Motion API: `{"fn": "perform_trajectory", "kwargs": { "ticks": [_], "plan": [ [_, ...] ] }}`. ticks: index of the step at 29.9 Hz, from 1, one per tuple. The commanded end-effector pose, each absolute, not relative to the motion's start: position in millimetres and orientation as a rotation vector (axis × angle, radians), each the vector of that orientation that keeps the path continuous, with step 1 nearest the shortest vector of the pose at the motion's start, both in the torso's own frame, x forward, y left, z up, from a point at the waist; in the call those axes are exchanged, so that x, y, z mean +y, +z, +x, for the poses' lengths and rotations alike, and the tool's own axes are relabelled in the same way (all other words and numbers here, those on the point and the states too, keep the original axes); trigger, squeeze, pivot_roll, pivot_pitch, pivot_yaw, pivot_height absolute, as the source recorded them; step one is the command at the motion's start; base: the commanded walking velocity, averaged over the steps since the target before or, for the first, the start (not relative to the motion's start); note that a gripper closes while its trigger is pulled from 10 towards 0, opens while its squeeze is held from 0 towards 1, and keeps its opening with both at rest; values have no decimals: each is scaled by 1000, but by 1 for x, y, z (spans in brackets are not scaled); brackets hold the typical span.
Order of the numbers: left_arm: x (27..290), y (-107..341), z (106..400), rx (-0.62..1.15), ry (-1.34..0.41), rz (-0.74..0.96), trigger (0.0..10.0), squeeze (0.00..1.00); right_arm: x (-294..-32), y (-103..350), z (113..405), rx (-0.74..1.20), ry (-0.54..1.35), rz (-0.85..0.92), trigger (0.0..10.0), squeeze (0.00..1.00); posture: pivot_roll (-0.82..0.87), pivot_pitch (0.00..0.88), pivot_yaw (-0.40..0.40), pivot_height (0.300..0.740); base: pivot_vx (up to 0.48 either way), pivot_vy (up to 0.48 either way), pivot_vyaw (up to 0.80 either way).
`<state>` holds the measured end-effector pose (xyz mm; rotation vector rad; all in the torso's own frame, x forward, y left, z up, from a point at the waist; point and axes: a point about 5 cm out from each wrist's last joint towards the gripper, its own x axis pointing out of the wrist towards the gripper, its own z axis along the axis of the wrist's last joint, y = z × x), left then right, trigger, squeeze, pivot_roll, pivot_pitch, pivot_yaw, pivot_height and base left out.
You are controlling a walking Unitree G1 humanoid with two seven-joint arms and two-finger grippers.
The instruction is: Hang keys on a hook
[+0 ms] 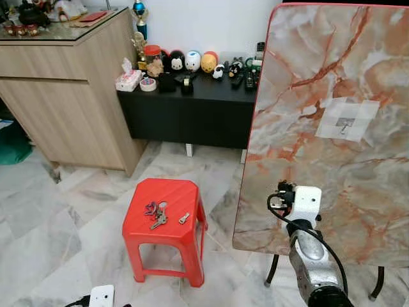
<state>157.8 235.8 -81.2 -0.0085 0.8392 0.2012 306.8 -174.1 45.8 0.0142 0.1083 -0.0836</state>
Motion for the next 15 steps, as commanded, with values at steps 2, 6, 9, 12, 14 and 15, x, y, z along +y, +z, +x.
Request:
{"fn": "perform_trajectory", "kwargs": {
  "ticks": [2, 6, 9, 12, 14, 15],
  "plan": [
    [239, -83, 152, 869, 206, 3, 10000, 0, -174, 53, 312, 75, -85, 12, 10000, 0, 25, 0, -17, 740, 0, -184, 0],
    [239, -84, 151, 870, 205, 5, 10000, 0, -175, 53, 312, 77, -87, 9, 10000, 0, 25, 0, -17, 740, 0, -334, 0],
    [238, -84, 151, 871, 205, 4, 10000, 0, -175, 53, 312, 78, -90, 8, 10000, 0, 25, 0, -17, 740, 0, -320, 0],
    [239, -84, 151, 873, 213, 8, 10000, 0, -175, 53, 312, 80, -93, 5, 10000, 0, 25, 0, -16, 740, 0, -90, 0],
    [239, -84, 150, 873, 214, 7, 10000, 0, -175, 53, 311, 80, -93, 4, 10000, 0, 25, 0, -16, 740, 0, 0, 0],
    [240, -84, 150, 873, 215, 8, 10000, 0, -175, 53, 311, 79, -93, 4, 10000, 0, 27, 0, -17, 740, 0, 0, 0]
  ]
}}
